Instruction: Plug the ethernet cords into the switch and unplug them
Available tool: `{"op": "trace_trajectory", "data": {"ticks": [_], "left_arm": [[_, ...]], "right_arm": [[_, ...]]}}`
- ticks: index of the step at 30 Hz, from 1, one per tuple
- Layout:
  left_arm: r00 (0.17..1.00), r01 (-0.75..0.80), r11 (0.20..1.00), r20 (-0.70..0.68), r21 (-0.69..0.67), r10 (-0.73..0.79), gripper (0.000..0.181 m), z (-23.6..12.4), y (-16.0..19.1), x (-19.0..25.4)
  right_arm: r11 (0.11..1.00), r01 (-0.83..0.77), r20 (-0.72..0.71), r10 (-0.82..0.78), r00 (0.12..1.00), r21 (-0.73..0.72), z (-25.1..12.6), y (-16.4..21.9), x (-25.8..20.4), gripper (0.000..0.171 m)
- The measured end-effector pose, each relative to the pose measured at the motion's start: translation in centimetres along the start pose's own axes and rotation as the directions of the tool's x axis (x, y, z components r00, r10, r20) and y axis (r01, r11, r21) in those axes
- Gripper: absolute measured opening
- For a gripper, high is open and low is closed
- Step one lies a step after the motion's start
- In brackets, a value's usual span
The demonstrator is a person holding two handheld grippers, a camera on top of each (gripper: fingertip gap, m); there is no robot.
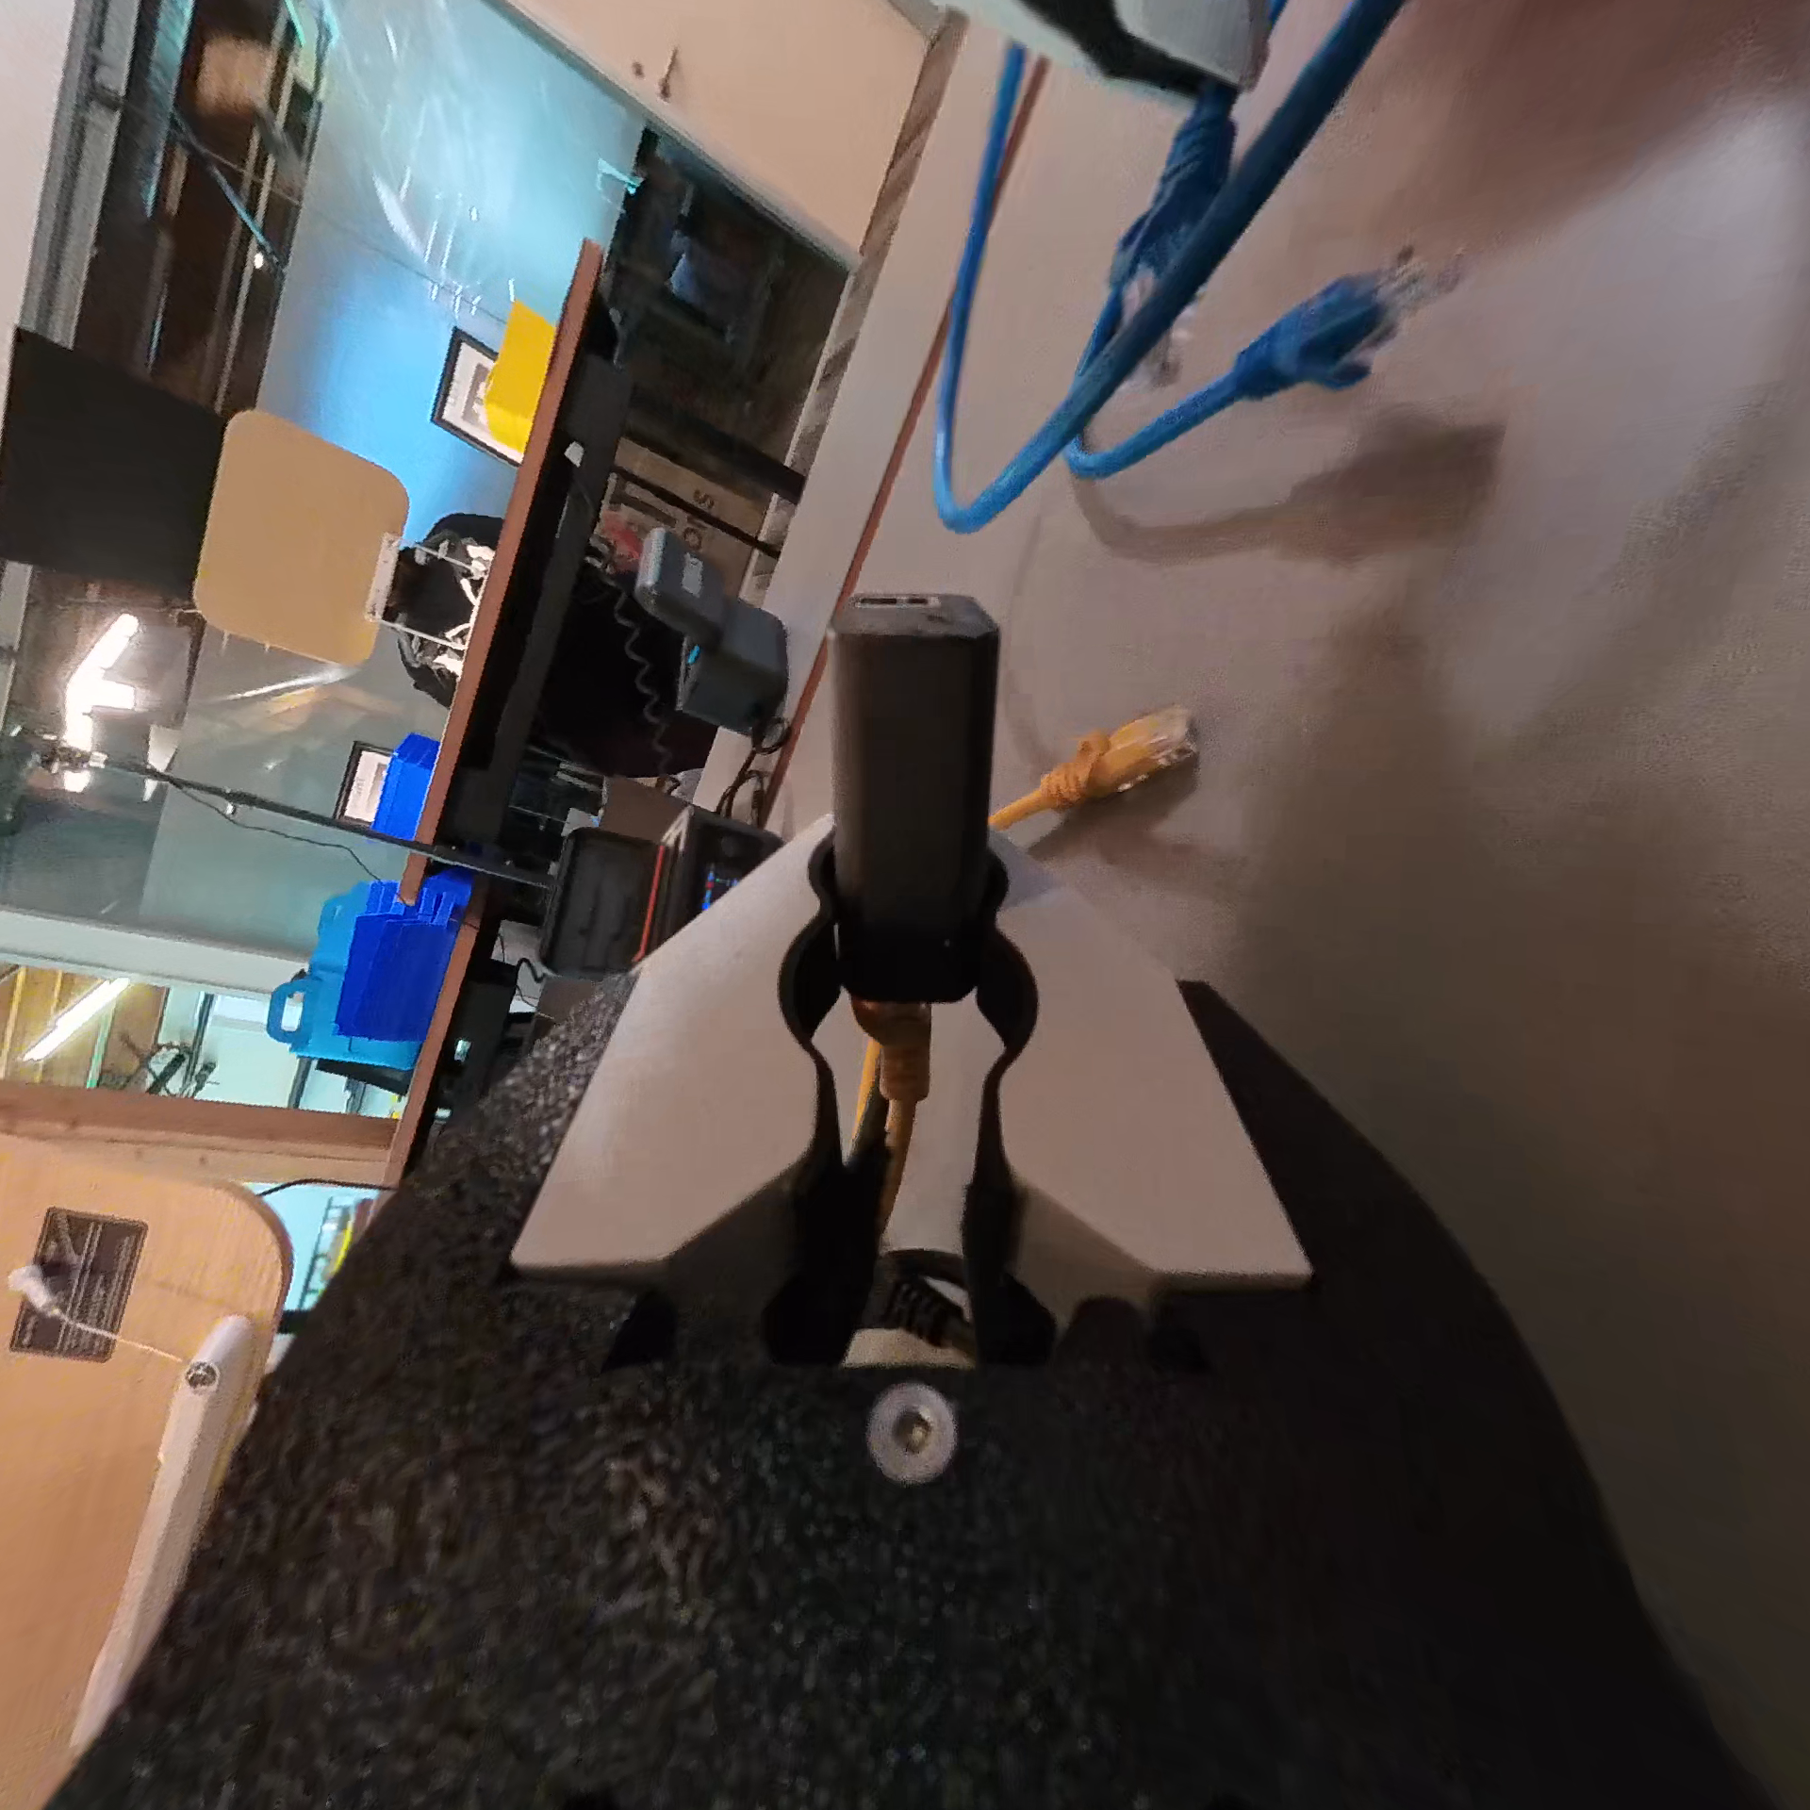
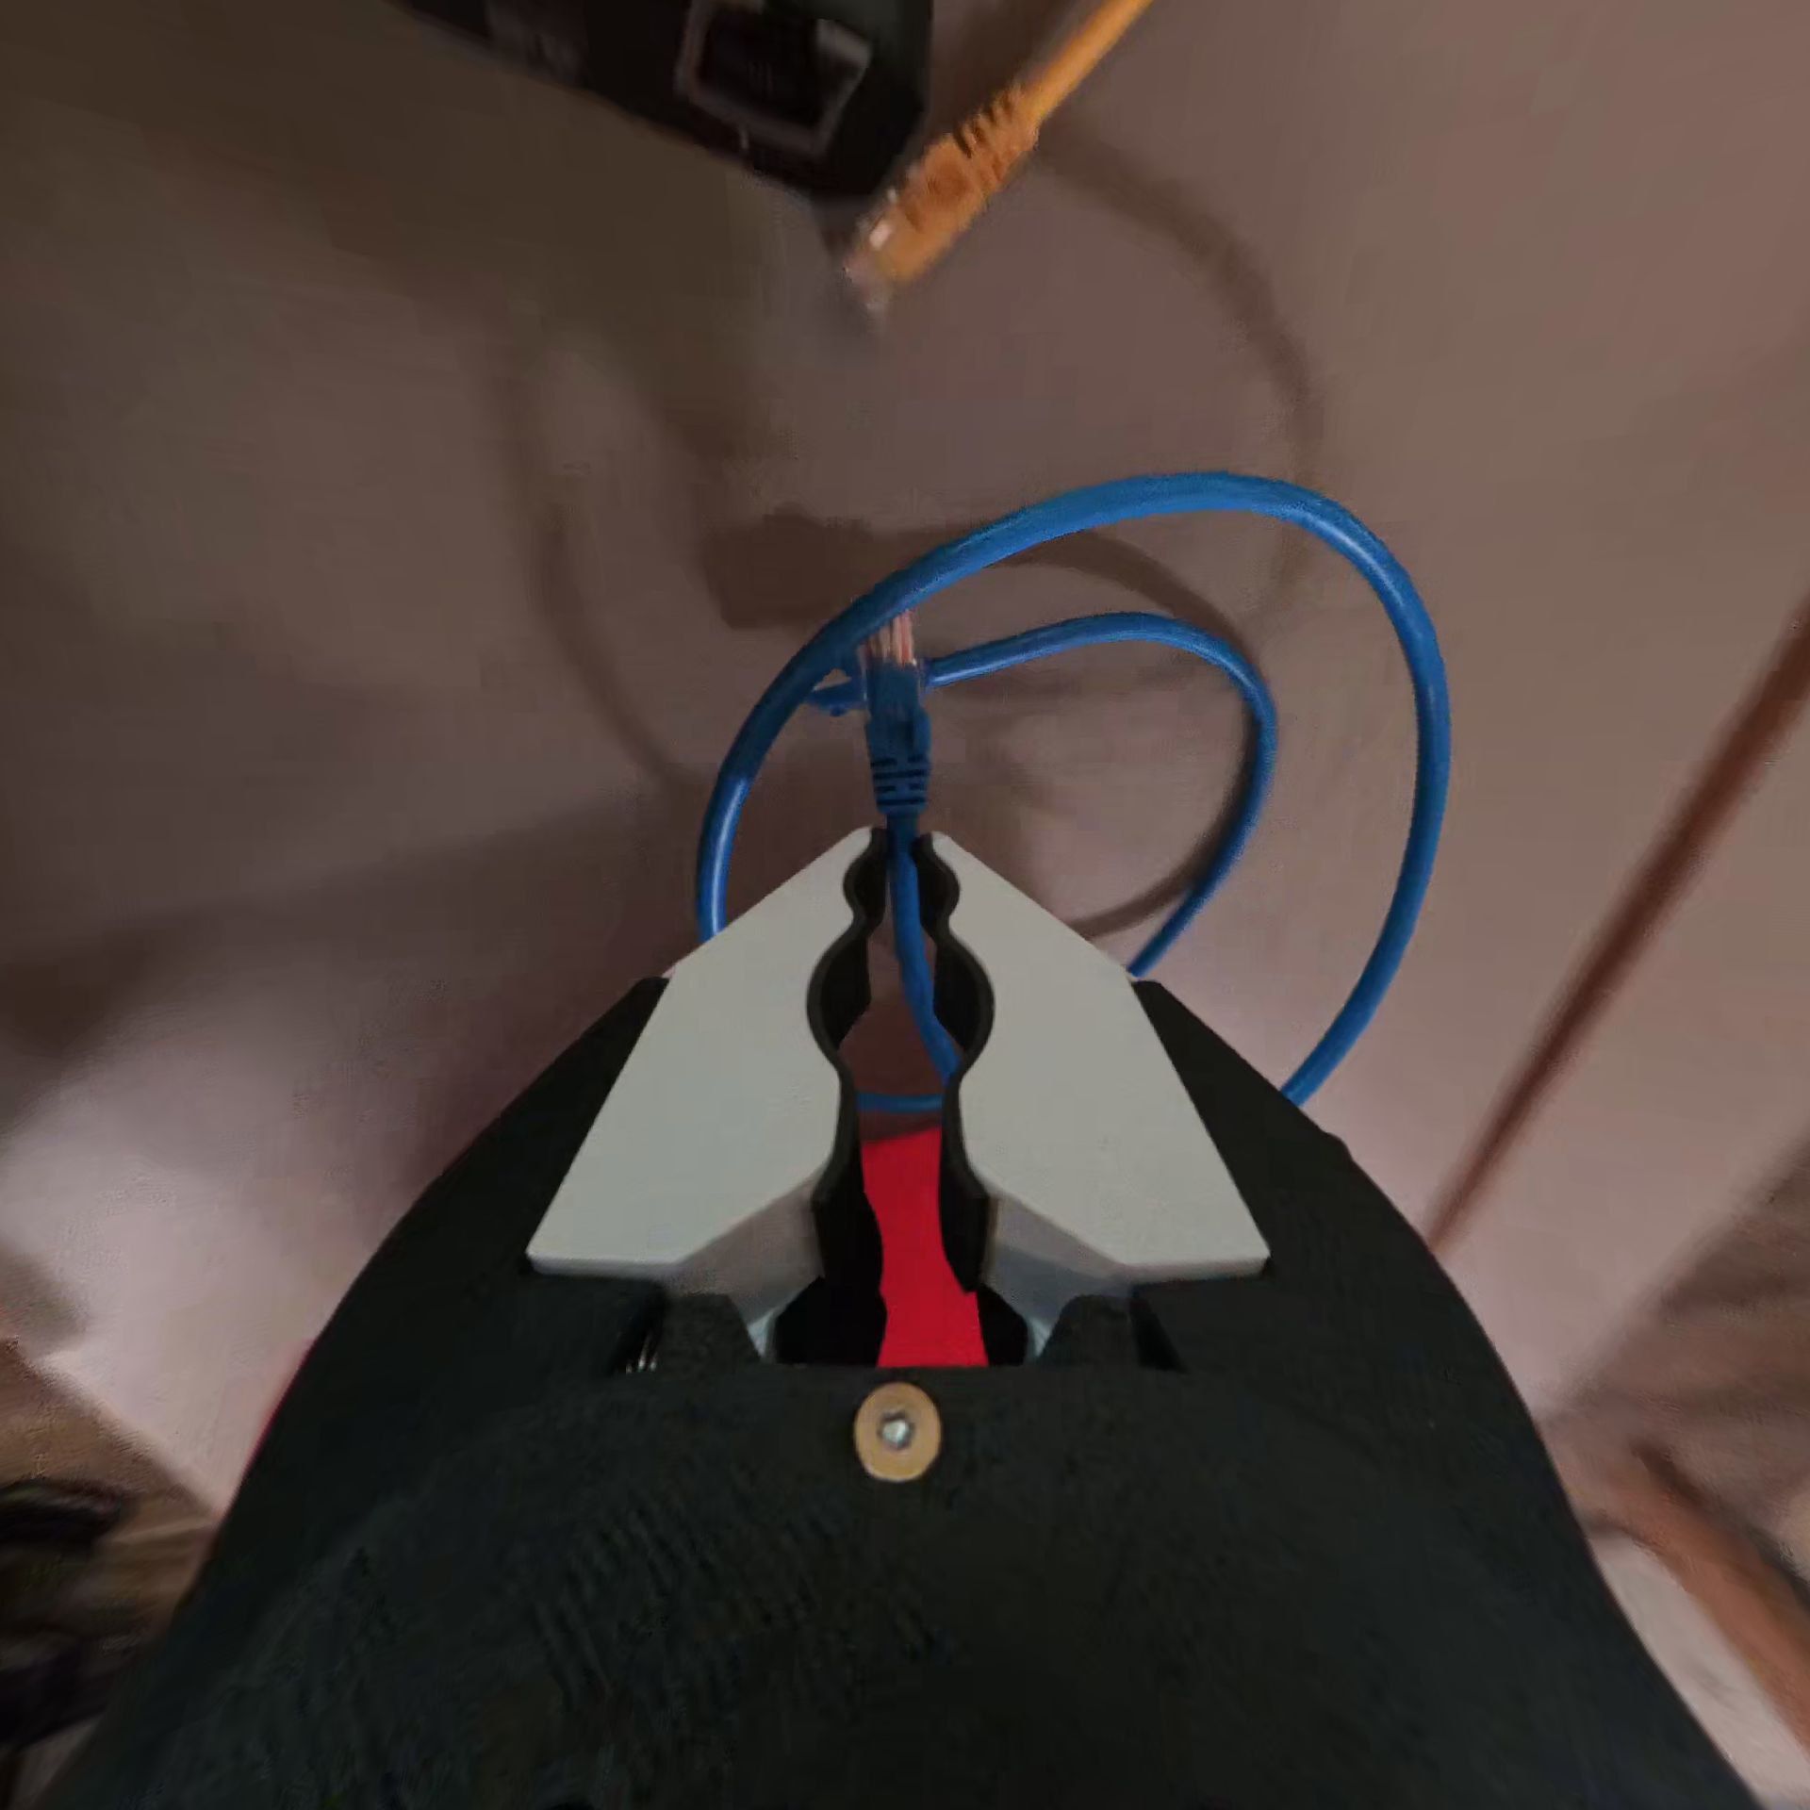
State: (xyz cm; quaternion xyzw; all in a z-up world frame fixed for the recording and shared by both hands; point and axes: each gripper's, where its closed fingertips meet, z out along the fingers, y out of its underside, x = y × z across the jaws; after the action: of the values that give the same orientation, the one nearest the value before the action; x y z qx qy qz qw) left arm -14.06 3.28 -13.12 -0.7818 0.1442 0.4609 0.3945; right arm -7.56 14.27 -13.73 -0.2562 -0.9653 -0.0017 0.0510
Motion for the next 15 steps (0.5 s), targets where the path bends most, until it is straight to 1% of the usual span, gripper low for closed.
{"op": "trace_trajectory", "data": {"ticks": [2, 4, 6, 8, 11, 13, 15], "left_arm": [[1.000, 0.010, 1.000, 0.021, -0.005, -0.010, 0.021, 0.0, 0.0, -0.4], [0.998, 0.038, 0.999, 0.050, -0.009, -0.038, 0.022, 0.2, -0.3, -0.8], [0.995, 0.081, 0.997, 0.062, 0.001, -0.080, 0.022, 0.5, -1.1, -1.0], [0.995, 0.081, 0.997, 0.065, 0.008, -0.082, 0.021, 0.8, -2.0, -0.8], [0.998, 0.069, 0.997, 0.010, -0.027, -0.069, 0.022, 1.9, -2.4, 0.5], [0.999, 0.019, 0.999, -0.047, -0.035, -0.020, 0.022, 2.3, -2.4, 1.7], [0.996, -0.045, 0.998, -0.078, -0.034, 0.042, 0.021, 2.3, -2.5, 2.5]], "right_arm": [[0.994, 0.085, -0.128, -0.094, 0.987, -0.074, -0.3, 0.4, 1.0, 0.003], [0.984, 0.142, -0.175, -0.159, 0.972, -0.107, -0.4, 0.4, 0.9, 0.003], [0.982, 0.166, -0.161, -0.180, 0.970, -0.094, -0.5, -0.1, 0.0, 0.003], [0.981, 0.181, -0.148, -0.191, 0.970, -0.074, -0.6, -0.7, -0.8, 0.003], [0.974, 0.217, -0.160, -0.224, 0.961, -0.057, -1.0, -1.5, -1.5, 0.004], [0.974, 0.218, -0.167, -0.224, 0.960, -0.058, -1.3, -1.6, -1.8, 0.004], [0.981, 0.186, -0.170, -0.193, 0.966, -0.057, -1.5, -1.4, -1.8, 0.004]]}}
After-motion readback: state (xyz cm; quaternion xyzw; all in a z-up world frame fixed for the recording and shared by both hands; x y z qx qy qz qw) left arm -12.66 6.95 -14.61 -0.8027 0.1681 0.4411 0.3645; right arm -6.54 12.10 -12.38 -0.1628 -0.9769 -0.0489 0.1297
